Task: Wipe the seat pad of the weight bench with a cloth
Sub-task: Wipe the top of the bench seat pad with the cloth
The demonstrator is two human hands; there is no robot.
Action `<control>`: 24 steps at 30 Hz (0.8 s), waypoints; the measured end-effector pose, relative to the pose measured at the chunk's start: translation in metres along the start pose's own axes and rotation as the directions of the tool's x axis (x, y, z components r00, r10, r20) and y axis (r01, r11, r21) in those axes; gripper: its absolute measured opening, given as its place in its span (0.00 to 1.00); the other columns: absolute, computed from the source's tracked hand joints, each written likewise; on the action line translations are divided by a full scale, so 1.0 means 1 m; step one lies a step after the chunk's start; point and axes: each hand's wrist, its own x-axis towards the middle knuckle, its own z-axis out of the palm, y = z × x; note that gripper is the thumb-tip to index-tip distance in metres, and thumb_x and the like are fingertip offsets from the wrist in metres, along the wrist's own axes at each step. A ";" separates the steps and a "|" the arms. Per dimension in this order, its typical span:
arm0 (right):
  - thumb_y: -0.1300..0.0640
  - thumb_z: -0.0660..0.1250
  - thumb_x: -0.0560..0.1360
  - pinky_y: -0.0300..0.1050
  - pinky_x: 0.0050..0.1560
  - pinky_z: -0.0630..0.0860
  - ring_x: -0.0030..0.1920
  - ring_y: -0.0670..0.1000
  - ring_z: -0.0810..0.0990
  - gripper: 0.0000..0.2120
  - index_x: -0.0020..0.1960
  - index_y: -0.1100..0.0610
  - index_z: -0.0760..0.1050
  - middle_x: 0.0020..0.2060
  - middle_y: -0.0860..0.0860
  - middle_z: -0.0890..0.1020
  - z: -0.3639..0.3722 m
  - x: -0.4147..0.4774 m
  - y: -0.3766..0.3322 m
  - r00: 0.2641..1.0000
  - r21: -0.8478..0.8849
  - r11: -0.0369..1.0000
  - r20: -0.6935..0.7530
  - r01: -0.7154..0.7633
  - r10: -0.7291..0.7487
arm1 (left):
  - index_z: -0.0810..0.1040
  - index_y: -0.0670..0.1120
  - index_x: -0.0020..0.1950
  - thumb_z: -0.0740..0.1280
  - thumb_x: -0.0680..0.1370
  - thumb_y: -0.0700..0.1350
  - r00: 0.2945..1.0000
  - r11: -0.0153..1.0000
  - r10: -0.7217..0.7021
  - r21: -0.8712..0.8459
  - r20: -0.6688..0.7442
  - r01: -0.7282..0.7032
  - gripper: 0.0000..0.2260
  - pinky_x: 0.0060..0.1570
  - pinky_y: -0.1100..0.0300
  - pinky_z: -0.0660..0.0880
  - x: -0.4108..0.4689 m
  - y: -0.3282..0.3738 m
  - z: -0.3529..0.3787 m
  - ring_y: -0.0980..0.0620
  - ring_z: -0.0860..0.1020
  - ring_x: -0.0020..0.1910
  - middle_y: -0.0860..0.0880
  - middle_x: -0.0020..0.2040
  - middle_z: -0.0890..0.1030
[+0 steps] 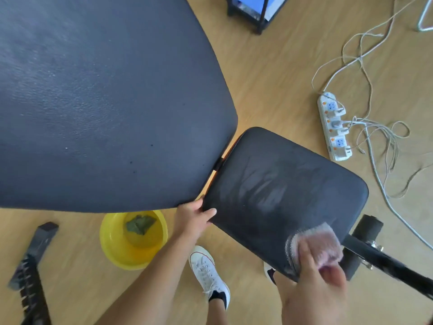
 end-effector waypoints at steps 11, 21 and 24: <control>0.66 0.67 0.74 0.47 0.42 0.80 0.42 0.55 0.74 0.09 0.48 0.57 0.84 0.46 0.54 0.84 0.108 0.054 0.047 -0.349 0.237 -0.358 0.891 0.903 -0.290 | 0.85 0.41 0.49 0.74 0.75 0.41 0.997 0.992 0.080 0.094 -0.011 -0.079 0.05 0.46 0.55 0.82 0.002 -0.005 -0.002 0.44 0.83 0.43 0.38 0.47 0.87; 0.69 0.69 0.75 0.43 0.43 0.72 0.40 0.56 0.74 0.11 0.49 0.55 0.85 0.42 0.55 0.81 0.096 0.075 0.036 0.005 -0.064 -0.081 0.813 0.995 -0.582 | 0.80 0.43 0.69 0.78 0.73 0.35 0.999 0.994 0.024 -0.106 0.030 -0.021 0.24 0.51 0.43 0.85 0.001 -0.008 -0.003 0.43 0.84 0.51 0.45 0.54 0.86; 0.67 0.67 0.75 0.49 0.41 0.78 0.39 0.56 0.75 0.08 0.46 0.58 0.83 0.45 0.55 0.83 0.024 0.101 0.056 -0.395 0.320 -0.389 0.910 0.864 -0.128 | 0.79 0.41 0.69 0.78 0.73 0.36 0.999 0.994 0.035 -0.105 0.013 -0.034 0.26 0.43 0.55 0.86 0.001 -0.008 -0.003 0.45 0.84 0.51 0.45 0.57 0.84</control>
